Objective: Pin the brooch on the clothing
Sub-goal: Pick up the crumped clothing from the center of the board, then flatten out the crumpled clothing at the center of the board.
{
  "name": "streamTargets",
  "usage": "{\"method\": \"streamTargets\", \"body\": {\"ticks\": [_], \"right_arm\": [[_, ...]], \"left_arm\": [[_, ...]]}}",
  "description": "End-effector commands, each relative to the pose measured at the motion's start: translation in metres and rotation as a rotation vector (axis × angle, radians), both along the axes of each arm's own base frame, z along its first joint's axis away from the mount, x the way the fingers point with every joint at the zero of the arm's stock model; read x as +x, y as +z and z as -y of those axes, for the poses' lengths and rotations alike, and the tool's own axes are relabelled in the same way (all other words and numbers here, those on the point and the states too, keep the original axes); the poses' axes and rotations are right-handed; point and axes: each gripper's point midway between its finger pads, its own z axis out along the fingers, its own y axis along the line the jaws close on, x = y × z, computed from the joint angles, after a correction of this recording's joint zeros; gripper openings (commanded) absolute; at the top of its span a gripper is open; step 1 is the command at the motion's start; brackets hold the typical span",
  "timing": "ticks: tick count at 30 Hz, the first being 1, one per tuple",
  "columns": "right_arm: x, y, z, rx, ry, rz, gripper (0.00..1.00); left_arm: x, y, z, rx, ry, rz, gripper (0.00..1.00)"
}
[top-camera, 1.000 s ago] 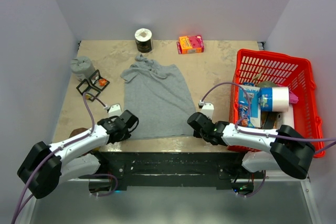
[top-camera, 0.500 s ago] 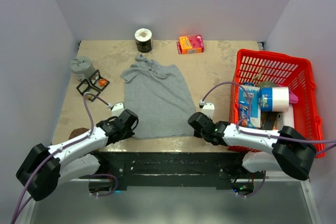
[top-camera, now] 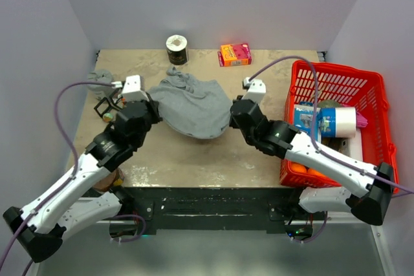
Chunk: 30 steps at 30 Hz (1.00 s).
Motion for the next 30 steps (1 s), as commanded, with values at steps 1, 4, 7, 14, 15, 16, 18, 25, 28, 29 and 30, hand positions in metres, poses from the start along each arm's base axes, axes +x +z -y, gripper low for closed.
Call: {"method": "streamTargets", "body": {"ticks": [1, 4, 7, 14, 15, 16, 18, 25, 28, 29, 30], "right_arm": [[0.013, 0.117, 0.03, 0.012, -0.073, 0.245, 0.0], [0.009, 0.182, 0.04, 0.06, -0.057, 0.368, 0.0], [0.0, 0.247, 0.055, 0.1, -0.042, 0.485, 0.0], [-0.042, 0.375, 0.08, 0.276, 0.075, 0.71, 0.0], [-0.045, 0.382, 0.081, 0.29, 0.089, 0.728, 0.0], [-0.049, 0.39, 0.083, 0.313, 0.097, 0.747, 0.0], [-0.053, 0.396, 0.079, 0.331, 0.136, 0.769, 0.0], [-0.008, 0.351, 0.061, 0.192, -0.012, 0.68, 0.0], [0.023, 0.329, 0.049, 0.134, -0.041, 0.652, 0.0], [0.033, 0.323, 0.047, 0.125, -0.04, 0.641, 0.0], [0.052, 0.31, 0.038, 0.118, -0.037, 0.613, 0.0]], "left_arm": [[0.001, 0.145, -0.034, 0.007, 0.084, 0.374, 0.0], [-0.016, 0.21, -0.051, -0.017, 0.09, 0.52, 0.0], [-0.038, 0.274, -0.069, -0.05, 0.099, 0.66, 0.0], [-0.049, 0.353, -0.071, -0.002, 0.061, 0.786, 0.0], [-0.051, 0.359, -0.069, -0.013, 0.049, 0.8, 0.0], [-0.053, 0.367, -0.068, -0.028, 0.043, 0.818, 0.0], [-0.054, 0.373, -0.062, -0.051, 0.016, 0.838, 0.0], [0.014, 0.308, -0.003, 0.042, -0.048, 0.653, 0.0], [0.066, 0.263, 0.008, 0.078, -0.07, 0.546, 0.0], [0.088, 0.252, 0.0, 0.02, -0.116, 0.518, 0.0], [0.103, 0.243, -0.003, 0.005, -0.132, 0.498, 0.0]]}}
